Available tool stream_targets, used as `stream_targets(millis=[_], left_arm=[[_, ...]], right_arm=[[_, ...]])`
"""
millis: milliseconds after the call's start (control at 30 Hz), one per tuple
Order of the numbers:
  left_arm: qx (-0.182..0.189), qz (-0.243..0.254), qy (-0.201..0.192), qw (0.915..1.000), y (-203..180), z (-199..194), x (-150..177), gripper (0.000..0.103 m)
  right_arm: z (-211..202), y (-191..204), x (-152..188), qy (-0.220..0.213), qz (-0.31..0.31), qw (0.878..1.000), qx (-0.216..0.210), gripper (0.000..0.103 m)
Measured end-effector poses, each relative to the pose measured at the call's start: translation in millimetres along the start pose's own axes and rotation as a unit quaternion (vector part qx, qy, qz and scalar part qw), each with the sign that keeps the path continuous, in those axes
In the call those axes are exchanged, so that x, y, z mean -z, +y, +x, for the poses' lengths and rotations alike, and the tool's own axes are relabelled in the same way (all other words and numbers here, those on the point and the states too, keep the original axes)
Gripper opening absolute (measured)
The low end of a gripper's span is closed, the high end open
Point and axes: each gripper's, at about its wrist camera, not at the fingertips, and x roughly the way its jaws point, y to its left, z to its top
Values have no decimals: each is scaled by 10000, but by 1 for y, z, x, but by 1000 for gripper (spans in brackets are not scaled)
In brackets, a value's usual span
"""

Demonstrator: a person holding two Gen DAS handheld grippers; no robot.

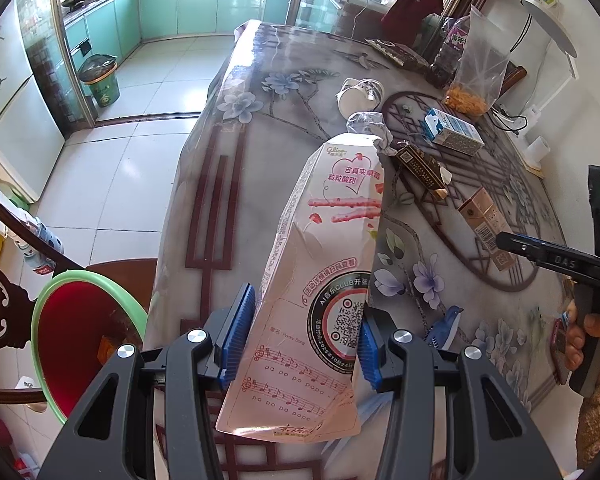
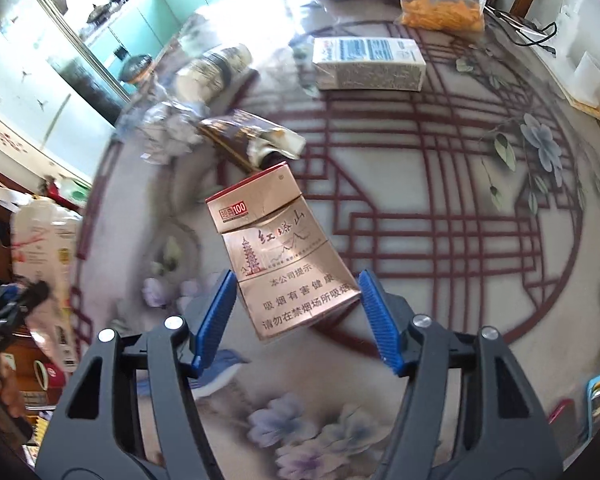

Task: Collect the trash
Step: 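Lift the pink paper bag and cigarette pack above the table, then carry the pink paper bag and cigarette pack over the red bucket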

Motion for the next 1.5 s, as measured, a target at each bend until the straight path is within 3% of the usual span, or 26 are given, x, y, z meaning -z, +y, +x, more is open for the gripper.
stream_targets(millis=[200,700,1000,1500], left_arm=[[60,62,1,10000,2,-1,1,44],[72,86,9,9999,19,-4,6,44],[86,55,-42,9999,34,-12,13,44],[-27,-244,-16,9997,92,-21,31,44]], right_arm=[[-18,22,9,-130,106,9992,-357,62],[-30,48,26,-221,231,9979,-566,61],[-37,84,31,-288,46,9968,-742,61],[-26,152,40,-153,-322,9948,-949,61]])
